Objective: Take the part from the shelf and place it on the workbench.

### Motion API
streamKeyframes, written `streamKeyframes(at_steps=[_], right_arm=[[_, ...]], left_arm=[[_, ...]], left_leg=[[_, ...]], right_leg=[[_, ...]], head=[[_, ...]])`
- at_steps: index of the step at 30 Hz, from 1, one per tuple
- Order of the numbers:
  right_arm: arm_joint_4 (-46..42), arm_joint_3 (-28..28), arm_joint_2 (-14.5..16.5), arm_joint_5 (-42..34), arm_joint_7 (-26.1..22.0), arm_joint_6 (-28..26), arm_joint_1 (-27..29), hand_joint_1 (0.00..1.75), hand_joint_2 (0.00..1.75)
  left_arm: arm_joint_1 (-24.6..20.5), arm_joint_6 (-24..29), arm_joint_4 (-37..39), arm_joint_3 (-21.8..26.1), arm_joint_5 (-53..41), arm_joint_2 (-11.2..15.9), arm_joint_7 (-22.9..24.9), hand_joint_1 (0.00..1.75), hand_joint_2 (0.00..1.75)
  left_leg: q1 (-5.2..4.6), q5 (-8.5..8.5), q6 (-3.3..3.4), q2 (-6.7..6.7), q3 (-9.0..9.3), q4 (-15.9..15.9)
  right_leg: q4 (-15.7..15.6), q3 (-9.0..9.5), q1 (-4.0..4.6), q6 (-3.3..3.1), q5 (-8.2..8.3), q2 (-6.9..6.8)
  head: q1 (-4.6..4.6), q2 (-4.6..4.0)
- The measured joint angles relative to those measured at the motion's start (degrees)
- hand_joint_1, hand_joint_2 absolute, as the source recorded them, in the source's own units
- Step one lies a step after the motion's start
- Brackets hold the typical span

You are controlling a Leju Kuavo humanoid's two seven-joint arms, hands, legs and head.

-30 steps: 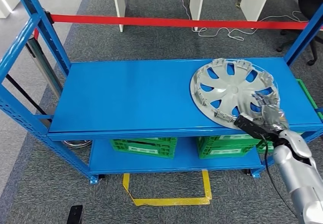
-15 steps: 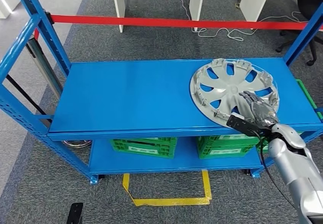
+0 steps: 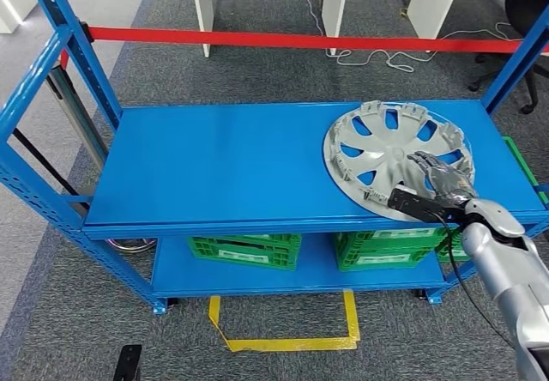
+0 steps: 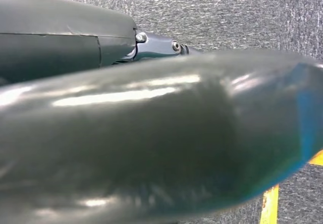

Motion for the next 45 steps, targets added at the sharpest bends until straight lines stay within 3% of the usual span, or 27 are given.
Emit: streamKeyframes(at_steps=[14,18,27,32,38,45], right_arm=[[2.96,2.15,-0.21,-1.45,1.15,2.49,-1.53,0.0,1.75],[3.4,2.46,-0.21,-1.62,1.53,1.43,-1.55,0.0,0.0],[0.35,2.51,-0.16,1.95,7.73,-19.15,3.37,0.0,0.0],[-1.77,2.35,-0.16,3.01,8.02,-21.43,5.48,0.0,0.0],[-4.86,0.55,0.11,6.31,7.41,-28.58,8.32,0.0,0.0],[-7.96,-1.78,0.25,7.48,6.77,-29.25,10.84,0.0,0.0]], left_arm=[[-0.19,0.04,0.0,0.02,-0.72,0.0,0.37,0.0,0.0],[-0.24,0.04,0.0,0.01,-0.84,0.0,0.43,0.0,0.0],[-0.14,0.42,0.0,0.0,-1.9,-0.01,1.02,0.0,0.0],[-0.13,0.57,0.0,-0.06,-2.45,-0.08,1.22,0.0,0.0],[-0.14,-0.11,0.0,-0.52,-3.67,-0.3,1.4,0.0,0.0],[-0.15,-0.36,0.01,-0.95,-4.33,-0.31,2.08,0.0,0.0]], left_leg=[[0.01,-0.01,0.01,0.0,0.32,0.0],[0.01,-0.01,0.01,0.0,0.41,0.0],[-0.01,0.08,0.02,-0.05,0.29,0.0],[-0.01,0.03,0.02,-0.05,0.24,-0.01],[-0.01,0.0,0.02,-0.05,0.21,-0.02],[-0.01,-0.01,0.02,-0.05,0.15,-0.02]], right_leg=[[-0.03,0.3,0.0,-0.01,-0.02,0.0],[-0.03,0.4,0.01,0.0,-0.03,0.0],[-0.01,1.03,0.01,0.04,0.1,-0.05],[0.0,0.95,0.01,0.03,0.05,-0.06],[0.0,0.92,0.02,0.03,-0.01,-0.07],[-0.01,0.87,0.01,0.04,-0.01,-0.07]], head=[[0.01,0.0],[0.0,0.0],[0.01,0.0],[0.0,0.0],[0.0,0.0],[0.0,0.0]])
